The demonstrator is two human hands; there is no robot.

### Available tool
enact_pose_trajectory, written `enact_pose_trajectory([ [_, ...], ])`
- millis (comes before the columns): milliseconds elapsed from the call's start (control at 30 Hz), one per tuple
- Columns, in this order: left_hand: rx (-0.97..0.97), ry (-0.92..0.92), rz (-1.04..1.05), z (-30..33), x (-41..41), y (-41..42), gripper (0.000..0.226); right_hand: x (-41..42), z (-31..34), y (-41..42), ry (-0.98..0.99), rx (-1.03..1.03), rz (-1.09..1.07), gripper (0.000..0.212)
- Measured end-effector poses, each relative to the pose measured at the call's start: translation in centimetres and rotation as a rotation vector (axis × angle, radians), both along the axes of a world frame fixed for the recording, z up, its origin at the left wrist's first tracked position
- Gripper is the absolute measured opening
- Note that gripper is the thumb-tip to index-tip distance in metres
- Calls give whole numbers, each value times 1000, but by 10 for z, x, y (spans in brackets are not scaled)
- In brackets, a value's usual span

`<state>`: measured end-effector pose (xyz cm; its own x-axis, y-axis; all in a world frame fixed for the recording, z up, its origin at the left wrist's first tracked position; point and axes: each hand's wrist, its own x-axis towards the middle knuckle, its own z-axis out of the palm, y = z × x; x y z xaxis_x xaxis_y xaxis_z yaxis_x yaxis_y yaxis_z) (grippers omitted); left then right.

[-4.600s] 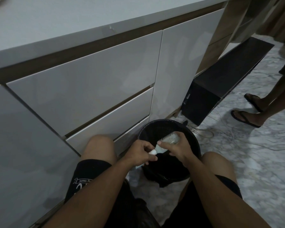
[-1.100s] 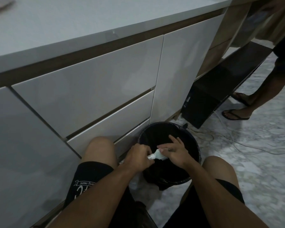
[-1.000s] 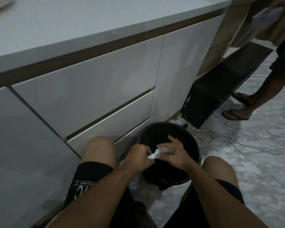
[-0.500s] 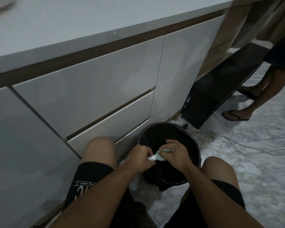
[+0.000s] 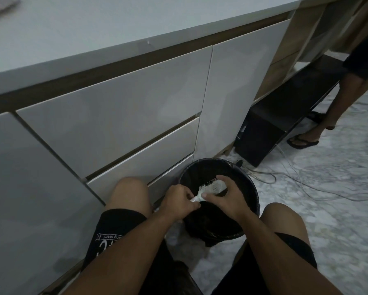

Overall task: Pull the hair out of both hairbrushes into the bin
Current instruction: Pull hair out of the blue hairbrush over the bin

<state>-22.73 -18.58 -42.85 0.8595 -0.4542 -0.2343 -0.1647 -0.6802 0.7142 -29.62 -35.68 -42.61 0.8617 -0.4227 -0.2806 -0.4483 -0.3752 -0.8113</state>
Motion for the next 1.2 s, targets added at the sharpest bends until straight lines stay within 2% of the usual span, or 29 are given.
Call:
enact_pose_trajectory([
  [67, -1, 17, -9, 1, -1, 0, 23, -1, -3, 1, -8, -62, 51, 86],
  [233, -51, 86, 35, 0, -1, -2, 21, -1, 0, 0, -63, -102, 1, 82],
  [433, -168, 232, 113, 1, -2, -4, 17, -1, 3, 0, -104, -43, -86, 110],
  [567, -179, 256, 127, 1, -1, -5, 12, 0, 3, 0, -103, -47, -96, 110],
  [733, -171, 278, 130, 1, 0, -4, 17, -1, 3, -2, -103, -55, -89, 108],
  [967, -160, 303, 124, 2, 1, -4, 13, -1, 9, -8, -105, -95, -166, 89],
  [1200, -131, 251, 85, 8, 0, -1, 18, -3, 16, -15, -74, -93, -268, 42],
])
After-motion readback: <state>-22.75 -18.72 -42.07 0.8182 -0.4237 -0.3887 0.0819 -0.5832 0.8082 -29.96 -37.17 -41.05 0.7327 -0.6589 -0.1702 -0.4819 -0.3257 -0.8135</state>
